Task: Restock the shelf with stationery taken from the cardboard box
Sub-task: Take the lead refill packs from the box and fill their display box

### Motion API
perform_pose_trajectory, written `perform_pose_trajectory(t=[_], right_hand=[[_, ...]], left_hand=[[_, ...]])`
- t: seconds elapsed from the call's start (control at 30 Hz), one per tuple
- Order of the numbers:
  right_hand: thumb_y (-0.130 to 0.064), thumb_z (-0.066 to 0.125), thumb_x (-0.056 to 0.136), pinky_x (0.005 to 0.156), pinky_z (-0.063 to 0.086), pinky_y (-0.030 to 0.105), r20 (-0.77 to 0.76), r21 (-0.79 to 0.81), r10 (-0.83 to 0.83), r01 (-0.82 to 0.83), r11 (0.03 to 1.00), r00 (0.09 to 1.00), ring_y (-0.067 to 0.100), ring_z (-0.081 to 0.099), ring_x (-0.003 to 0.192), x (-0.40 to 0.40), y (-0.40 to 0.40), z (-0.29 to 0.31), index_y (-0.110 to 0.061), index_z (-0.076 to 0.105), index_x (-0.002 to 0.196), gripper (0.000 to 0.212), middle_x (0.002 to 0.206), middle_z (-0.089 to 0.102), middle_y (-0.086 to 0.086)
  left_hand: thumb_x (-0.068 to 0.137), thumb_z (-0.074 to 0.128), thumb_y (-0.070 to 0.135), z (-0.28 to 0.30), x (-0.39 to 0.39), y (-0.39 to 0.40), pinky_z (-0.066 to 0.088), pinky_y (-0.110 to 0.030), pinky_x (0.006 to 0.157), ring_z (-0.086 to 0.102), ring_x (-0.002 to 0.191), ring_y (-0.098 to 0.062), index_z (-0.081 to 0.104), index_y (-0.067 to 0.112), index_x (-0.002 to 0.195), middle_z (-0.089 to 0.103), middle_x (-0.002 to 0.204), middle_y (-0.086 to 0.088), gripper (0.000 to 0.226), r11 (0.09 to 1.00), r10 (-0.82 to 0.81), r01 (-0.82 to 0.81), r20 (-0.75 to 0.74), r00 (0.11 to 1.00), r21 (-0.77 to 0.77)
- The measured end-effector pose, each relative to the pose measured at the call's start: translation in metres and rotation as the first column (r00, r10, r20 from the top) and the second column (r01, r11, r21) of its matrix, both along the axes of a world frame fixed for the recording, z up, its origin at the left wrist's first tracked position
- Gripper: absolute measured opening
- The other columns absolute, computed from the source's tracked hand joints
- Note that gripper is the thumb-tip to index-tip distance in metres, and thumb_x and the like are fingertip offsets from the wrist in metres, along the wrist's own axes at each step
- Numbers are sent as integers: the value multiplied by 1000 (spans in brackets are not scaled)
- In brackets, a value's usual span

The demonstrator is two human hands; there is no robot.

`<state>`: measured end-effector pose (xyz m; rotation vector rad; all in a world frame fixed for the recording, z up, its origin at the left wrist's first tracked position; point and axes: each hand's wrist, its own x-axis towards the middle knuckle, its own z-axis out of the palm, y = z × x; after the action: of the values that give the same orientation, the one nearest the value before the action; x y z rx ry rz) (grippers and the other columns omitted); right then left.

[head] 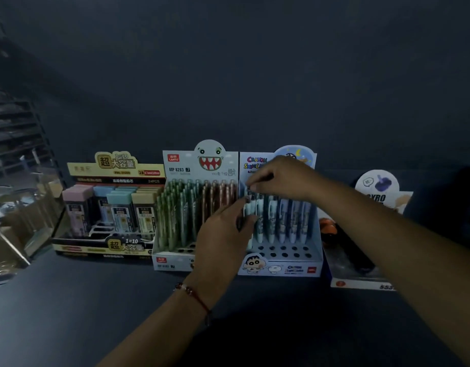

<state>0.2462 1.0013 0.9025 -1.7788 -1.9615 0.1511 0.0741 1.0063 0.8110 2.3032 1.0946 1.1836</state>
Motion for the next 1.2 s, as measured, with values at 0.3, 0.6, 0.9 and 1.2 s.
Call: perform_pose_trajectory(t=[0.3, 0.6, 0.9, 1.2], right_hand=[[-29, 72, 88, 86, 55, 43, 95, -53, 12, -7, 999, 995, 11, 66, 88, 0, 10, 14, -19, 77, 97, 15, 98, 73, -7], [-29, 74, 86, 65, 42, 11, 157, -147, 128, -105, 984, 979, -6, 60, 78, -14, -4, 21, -27, 74, 108, 22, 88, 64, -23], [-28, 76, 84, 67, 47, 13, 279, -120, 76, -44, 992, 957, 0, 63, 82, -9, -1, 16, -21, 77, 101, 18, 94, 73, -12], [-34, 65, 92, 81, 37, 17, 85, 186, -55, 38, 982, 995, -2, 50, 95, -14, -53, -9, -31, 65, 118, 27, 108, 53, -17]], left_hand=[[92, 62, 44, -2, 1, 6, 51, -31, 96, 63, 95, -10, 51, 30, 141, 69, 117, 5, 51, 989, -38, 51, 103, 994, -136], [92, 62, 45, -5, 0, 8, 36, -3, 62, 52, 65, 5, 58, 27, 135, 71, 103, 6, 46, 998, -8, 11, 41, 999, -63], [92, 63, 43, -9, -2, 12, 42, -8, 63, 55, 70, 6, 69, 25, 111, 59, 80, 20, 27, 992, -2, 7, 41, 999, -126], [94, 55, 50, 7, -36, 4, 50, -24, 74, 60, 84, -7, 55, 32, 134, 65, 109, 11, 43, 999, -30, 38, -257, 966, 26]])
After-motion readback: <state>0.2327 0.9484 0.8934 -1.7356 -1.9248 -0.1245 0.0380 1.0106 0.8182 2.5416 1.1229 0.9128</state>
